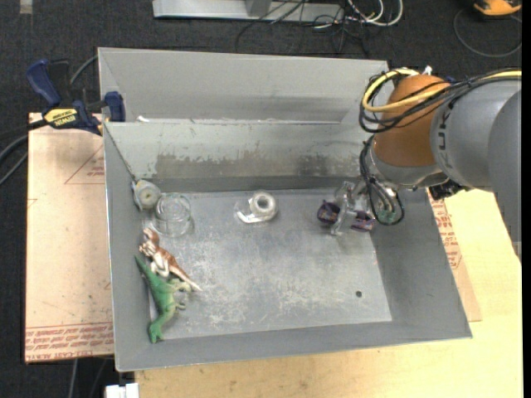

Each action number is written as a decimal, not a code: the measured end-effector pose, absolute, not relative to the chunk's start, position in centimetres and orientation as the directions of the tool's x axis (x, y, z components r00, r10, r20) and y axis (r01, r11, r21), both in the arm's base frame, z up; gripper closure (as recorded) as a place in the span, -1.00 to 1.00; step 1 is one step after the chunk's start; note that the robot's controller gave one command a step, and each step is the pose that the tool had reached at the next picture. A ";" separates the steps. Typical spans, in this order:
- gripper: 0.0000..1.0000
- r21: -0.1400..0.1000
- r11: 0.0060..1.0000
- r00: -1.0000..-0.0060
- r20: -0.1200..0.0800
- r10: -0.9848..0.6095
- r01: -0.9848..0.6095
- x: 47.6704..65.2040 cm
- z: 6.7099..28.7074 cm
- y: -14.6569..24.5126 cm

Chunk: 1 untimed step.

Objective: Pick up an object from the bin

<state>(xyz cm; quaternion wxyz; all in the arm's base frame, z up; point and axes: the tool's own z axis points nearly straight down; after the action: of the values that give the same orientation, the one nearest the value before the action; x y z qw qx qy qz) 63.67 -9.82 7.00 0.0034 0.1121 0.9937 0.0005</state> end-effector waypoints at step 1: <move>1.00 0.002 0.981 -0.981 -0.010 0.192 0.192 64.3 7.0 -10.1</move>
Offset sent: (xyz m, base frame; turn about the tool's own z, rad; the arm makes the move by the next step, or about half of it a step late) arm 0.0004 0.0008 0.0000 0.0139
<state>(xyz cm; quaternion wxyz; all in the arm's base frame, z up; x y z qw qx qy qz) 64.34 -10.12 7.04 0.0050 0.0966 0.9953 0.0006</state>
